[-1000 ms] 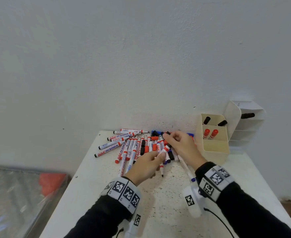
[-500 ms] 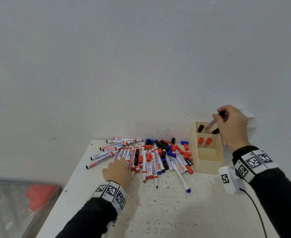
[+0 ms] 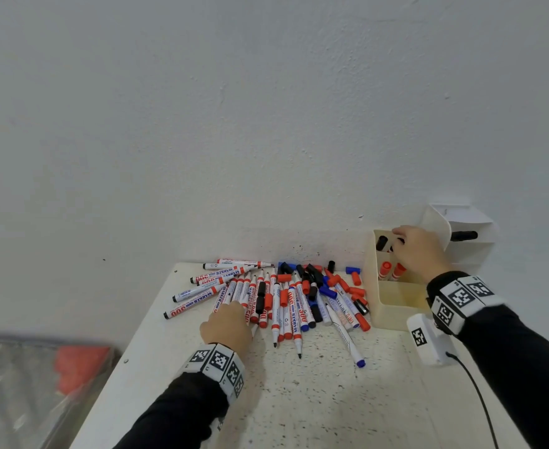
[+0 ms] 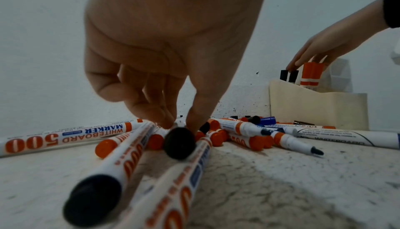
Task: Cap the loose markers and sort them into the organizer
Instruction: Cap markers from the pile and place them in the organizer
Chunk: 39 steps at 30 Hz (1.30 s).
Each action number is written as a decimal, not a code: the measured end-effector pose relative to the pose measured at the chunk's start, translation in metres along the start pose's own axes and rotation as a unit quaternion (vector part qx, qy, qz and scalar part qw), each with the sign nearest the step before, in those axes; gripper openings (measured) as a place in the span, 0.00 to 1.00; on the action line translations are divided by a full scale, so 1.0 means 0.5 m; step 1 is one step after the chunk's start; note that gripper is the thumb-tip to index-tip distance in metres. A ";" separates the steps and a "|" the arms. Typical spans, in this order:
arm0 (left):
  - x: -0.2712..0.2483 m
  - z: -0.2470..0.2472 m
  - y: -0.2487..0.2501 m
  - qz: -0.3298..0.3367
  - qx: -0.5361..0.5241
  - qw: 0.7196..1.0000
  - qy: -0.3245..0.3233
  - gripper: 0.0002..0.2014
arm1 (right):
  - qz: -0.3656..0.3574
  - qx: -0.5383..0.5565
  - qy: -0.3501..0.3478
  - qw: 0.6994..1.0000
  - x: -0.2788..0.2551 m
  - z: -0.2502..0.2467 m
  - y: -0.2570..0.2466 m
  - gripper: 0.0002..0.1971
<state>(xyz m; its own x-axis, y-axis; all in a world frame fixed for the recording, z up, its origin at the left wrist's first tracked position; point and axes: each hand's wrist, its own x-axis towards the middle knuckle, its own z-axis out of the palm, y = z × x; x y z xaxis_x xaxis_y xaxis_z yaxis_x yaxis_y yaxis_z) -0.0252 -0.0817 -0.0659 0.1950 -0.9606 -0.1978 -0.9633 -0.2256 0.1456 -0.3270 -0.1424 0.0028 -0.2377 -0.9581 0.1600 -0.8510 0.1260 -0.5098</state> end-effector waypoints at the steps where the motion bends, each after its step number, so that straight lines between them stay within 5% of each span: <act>1: 0.001 0.001 0.000 -0.003 -0.013 1.000 0.001 0.14 | -0.012 0.007 0.026 1.000 -0.005 -0.003 -0.008 0.16; 6: -0.001 -0.002 -0.004 -0.006 -0.087 0.996 0.030 0.10 | -0.128 0.054 0.097 0.986 -0.057 -0.007 -0.104 0.09; 12: -0.009 -0.014 0.004 0.040 -0.171 0.982 0.073 0.10 | -0.102 0.044 -0.137 0.984 -0.089 0.117 -0.155 0.12; 17: -0.015 -0.015 0.011 0.075 -0.201 0.972 0.090 0.13 | -0.068 -0.063 -0.227 0.969 -0.106 0.210 -0.127 0.23; 28: -0.024 -0.020 0.021 0.091 -0.155 0.977 0.116 0.15 | -0.075 -0.076 -0.139 0.985 -0.102 0.252 -0.119 0.07; 34: -0.034 -0.020 0.021 0.103 -0.158 0.975 0.116 0.17 | -0.122 0.120 -0.060 0.983 -0.119 0.225 -0.128 0.08; 39: -0.044 -0.006 0.017 0.145 -0.175 0.966 0.120 0.15 | -0.146 0.210 -0.097 0.962 -0.135 0.214 -0.140 0.12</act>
<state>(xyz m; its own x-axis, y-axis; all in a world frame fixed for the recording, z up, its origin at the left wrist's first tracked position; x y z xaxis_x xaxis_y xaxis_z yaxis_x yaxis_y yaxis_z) -0.0373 -0.0630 -0.0572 0.0032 -0.9921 0.1255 -0.8711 0.0589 0.4876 -0.2013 -0.1141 -0.0629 0.1093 -0.9719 0.2084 -0.5946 -0.2319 -0.7698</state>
